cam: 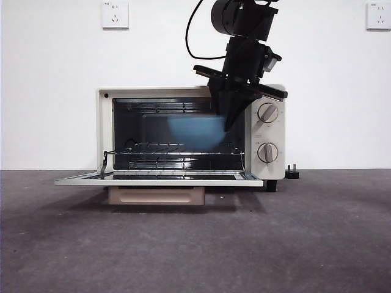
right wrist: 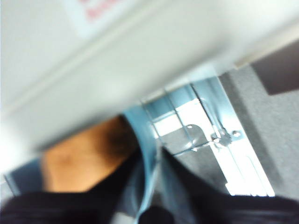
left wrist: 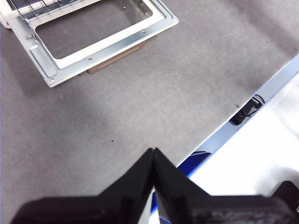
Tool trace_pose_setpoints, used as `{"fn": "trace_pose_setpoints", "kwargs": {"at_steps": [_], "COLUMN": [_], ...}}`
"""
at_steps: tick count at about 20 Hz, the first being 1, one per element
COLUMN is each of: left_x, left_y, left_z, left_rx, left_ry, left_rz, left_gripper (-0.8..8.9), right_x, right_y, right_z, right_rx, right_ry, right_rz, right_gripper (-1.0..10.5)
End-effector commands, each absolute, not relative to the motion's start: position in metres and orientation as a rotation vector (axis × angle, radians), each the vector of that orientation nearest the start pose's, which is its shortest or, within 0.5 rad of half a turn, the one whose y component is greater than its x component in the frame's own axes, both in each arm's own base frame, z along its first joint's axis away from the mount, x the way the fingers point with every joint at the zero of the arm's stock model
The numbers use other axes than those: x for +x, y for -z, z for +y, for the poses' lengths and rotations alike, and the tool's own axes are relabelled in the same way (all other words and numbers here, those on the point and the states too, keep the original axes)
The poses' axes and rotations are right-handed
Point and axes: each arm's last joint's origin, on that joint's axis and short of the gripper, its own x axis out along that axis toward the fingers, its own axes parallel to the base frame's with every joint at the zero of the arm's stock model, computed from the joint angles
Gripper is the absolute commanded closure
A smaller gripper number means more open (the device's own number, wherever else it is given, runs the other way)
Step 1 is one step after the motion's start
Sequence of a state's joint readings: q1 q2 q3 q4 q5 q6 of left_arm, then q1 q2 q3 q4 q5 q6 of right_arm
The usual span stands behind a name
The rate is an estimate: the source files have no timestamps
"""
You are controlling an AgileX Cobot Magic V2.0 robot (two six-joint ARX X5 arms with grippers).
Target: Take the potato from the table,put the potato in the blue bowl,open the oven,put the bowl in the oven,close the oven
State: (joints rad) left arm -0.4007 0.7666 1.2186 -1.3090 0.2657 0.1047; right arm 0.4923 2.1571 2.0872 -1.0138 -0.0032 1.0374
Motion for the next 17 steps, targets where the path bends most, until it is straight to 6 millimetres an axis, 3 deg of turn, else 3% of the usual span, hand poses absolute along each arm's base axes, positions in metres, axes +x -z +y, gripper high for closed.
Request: {"fn": "trace_pose_setpoints", "kwargs": {"at_steps": [1,17], "left_x": [0.0767,0.0767], "left_y": [-0.3752,-0.3752], "left_z": [-0.0410,-0.0410], "left_rx": [0.164,0.173], "left_ry": [0.678,0.683], "left_rz": [0.833,0.829], "left_gripper": [8.19,8.19], "right_x": [0.4093,0.4017], "right_y": [-0.2741,-0.2823], "right_z": [0.2215,0.2255], "right_rx": [0.662,0.610], "right_ry": [0.145,0.107], "right_rz": [1.158,1.172], "right_gripper": [8.2,8.2]}}
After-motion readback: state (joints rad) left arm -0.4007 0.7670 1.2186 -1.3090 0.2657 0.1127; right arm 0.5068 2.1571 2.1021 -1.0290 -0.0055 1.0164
